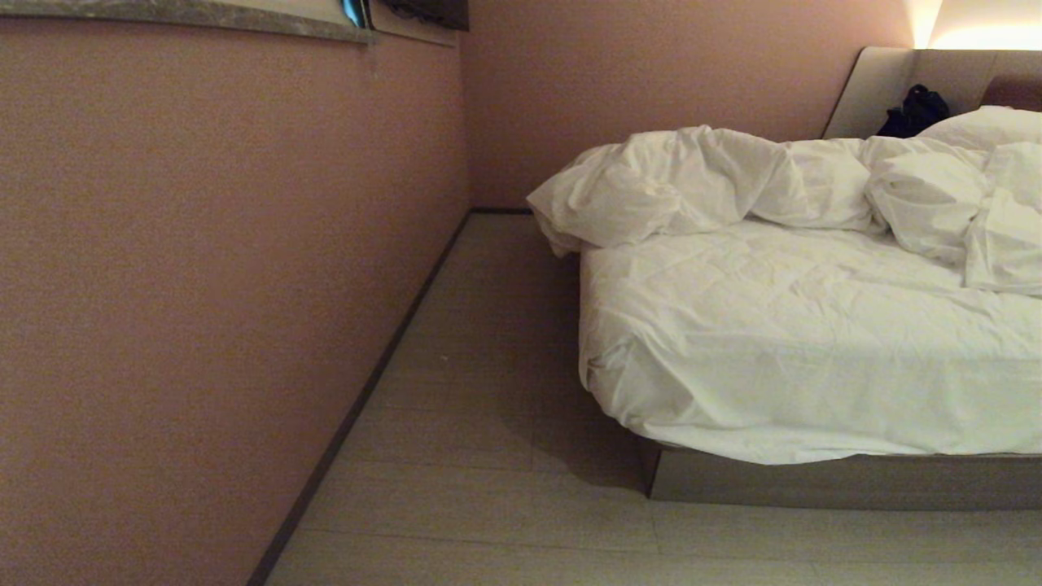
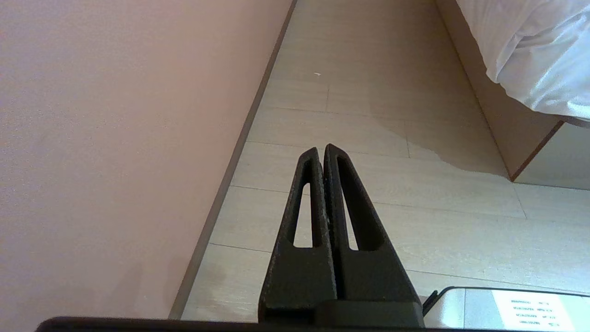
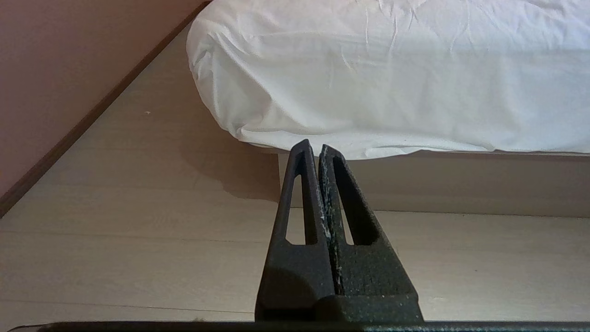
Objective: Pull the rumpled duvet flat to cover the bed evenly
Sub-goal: Hold the folded corner of the quilt
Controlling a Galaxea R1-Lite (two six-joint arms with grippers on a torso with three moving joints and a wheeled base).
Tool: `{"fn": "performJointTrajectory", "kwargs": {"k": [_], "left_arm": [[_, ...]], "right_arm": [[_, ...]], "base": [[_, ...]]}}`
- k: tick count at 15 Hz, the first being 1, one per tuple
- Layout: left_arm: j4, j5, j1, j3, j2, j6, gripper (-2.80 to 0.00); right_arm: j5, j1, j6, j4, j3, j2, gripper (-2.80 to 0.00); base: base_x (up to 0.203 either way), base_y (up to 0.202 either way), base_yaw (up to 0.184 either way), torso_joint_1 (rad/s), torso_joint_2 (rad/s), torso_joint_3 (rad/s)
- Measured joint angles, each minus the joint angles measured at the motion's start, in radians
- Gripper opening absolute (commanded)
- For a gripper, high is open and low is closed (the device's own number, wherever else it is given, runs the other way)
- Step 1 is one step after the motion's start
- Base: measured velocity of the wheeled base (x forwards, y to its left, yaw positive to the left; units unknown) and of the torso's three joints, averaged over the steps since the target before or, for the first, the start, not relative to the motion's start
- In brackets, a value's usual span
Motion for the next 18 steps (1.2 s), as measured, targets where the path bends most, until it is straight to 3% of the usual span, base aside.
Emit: {"fn": "performJointTrajectory", "kwargs": {"k": [8, 11, 15, 18], "left_arm": [[0.000, 0.000, 0.000, 0.000, 0.000, 0.000, -2.80], [0.003, -0.012, 0.000, 0.000, 0.000, 0.048, -2.80], [0.001, -0.014, 0.000, 0.000, 0.000, 0.053, -2.80], [0.001, -0.014, 0.000, 0.000, 0.000, 0.048, -2.80]], "right_arm": [[0.000, 0.000, 0.002, 0.000, 0.000, 0.000, -2.80], [0.000, 0.000, 0.001, 0.000, 0.000, 0.000, -2.80], [0.000, 0.000, 0.001, 0.000, 0.000, 0.000, -2.80], [0.000, 0.000, 0.001, 0.001, 0.000, 0.000, -2.80]], "base": [[0.000, 0.000, 0.000, 0.000, 0.00, 0.000], [0.000, 0.000, 0.000, 0.000, 0.00, 0.000], [0.000, 0.000, 0.000, 0.000, 0.00, 0.000], [0.164, 0.000, 0.000, 0.004, 0.00, 0.005]]}}
